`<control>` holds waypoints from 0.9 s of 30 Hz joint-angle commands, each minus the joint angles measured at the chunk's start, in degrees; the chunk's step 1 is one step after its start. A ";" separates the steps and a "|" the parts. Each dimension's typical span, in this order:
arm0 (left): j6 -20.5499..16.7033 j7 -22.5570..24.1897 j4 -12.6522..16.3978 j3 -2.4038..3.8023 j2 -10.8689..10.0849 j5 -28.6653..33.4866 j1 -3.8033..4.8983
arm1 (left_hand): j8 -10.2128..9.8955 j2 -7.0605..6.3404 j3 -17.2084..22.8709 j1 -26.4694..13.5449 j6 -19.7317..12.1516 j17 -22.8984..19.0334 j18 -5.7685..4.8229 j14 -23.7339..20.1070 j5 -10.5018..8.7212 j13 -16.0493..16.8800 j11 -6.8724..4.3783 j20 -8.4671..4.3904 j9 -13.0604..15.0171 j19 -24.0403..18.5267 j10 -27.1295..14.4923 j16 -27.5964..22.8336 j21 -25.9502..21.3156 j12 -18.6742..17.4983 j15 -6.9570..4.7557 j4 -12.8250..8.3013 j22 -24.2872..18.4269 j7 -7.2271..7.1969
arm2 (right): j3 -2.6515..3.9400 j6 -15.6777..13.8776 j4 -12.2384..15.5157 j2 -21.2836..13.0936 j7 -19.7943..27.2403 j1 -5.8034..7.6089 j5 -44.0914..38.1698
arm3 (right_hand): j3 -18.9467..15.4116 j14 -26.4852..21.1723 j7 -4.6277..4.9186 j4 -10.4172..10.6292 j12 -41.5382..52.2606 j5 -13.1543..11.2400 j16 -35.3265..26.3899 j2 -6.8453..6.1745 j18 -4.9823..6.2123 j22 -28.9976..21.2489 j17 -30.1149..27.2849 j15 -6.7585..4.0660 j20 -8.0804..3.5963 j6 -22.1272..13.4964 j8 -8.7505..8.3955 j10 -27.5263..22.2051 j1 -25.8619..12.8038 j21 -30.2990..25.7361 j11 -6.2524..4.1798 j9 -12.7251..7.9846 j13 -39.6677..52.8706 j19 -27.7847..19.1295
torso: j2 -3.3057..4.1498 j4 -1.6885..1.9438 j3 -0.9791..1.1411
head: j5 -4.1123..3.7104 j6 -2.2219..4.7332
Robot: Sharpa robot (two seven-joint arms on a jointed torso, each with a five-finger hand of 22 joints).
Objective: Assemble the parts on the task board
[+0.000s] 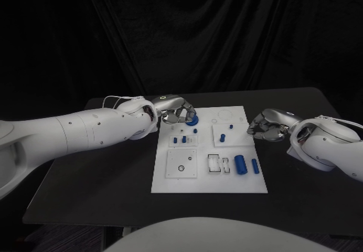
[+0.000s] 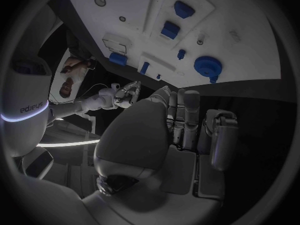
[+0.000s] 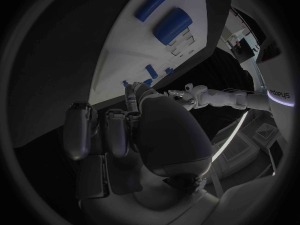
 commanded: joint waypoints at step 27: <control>4.52 -0.41 -5.93 0.05 5.98 -12.52 -1.73 | -4.87 -6.04 11.46 -1.90 -4.15 5.37 -0.76 3.71 0.68 -8.86 1.40 -2.11 -23.84 6.27 -3.15 4.13 -0.59 -5.91 0.60 -2.27 15.09 0.75 | 0.04 -1.00 0.27 0.18 0.17 -0.15 0.12 | 0.31 4.08 0.03 0.00 -0.05 0.48 -0.18 0.22 0.80 10.76 5.53 -0.43 -0.39 -0.06 -0.15 1.20 -0.46 -0.01 -0.51 0.10 7.52 0.68 | 0.39 -0.04 -0.18 | -0.43 0.01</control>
